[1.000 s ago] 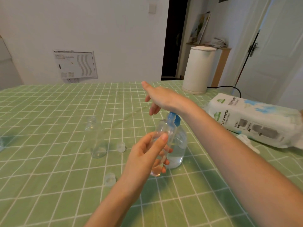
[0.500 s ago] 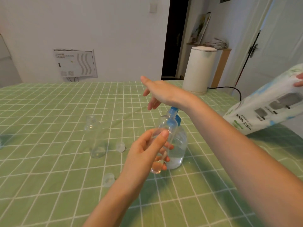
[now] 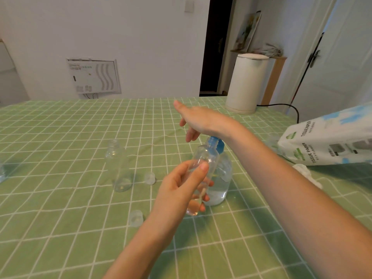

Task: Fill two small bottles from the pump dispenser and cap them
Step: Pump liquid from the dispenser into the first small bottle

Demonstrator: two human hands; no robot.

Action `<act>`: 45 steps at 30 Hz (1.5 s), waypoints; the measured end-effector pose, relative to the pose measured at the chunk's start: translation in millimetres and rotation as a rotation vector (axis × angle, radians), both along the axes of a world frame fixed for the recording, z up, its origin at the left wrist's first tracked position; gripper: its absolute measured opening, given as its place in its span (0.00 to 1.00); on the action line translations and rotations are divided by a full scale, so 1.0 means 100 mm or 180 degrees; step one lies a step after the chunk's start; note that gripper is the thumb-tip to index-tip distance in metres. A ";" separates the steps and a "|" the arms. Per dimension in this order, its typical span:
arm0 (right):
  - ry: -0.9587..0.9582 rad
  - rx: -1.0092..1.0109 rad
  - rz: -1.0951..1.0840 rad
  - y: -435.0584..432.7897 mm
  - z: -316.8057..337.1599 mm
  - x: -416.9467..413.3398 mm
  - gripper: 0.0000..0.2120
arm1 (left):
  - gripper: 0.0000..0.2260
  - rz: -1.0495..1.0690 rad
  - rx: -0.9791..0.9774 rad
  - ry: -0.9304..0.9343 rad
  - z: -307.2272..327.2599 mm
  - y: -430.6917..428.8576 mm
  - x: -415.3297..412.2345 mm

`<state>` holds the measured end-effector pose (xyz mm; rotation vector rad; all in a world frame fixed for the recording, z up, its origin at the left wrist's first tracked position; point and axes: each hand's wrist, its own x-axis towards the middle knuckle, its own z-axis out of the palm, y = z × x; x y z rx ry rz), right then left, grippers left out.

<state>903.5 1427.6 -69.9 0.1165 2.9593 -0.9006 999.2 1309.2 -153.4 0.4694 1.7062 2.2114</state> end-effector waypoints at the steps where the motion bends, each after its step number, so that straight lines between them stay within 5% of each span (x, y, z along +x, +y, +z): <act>1: 0.0021 -0.0018 0.0017 0.00 0.00 0.00 0.35 | 0.17 0.0001 -0.0004 0.0003 0.00 0.00 0.00; 7: 0.0416 -0.0307 0.0097 0.03 0.13 -0.02 0.30 | 0.16 -0.0016 0.0046 0.0000 0.05 0.02 -0.01; 15: 0.0281 -0.0280 0.0084 0.03 0.10 0.00 0.32 | 0.22 -0.0010 0.0043 0.0013 0.05 0.02 -0.01; 45: 0.0050 -0.0123 0.0025 0.02 0.00 0.01 0.35 | 0.16 0.0014 -0.0028 0.0011 0.00 0.01 0.00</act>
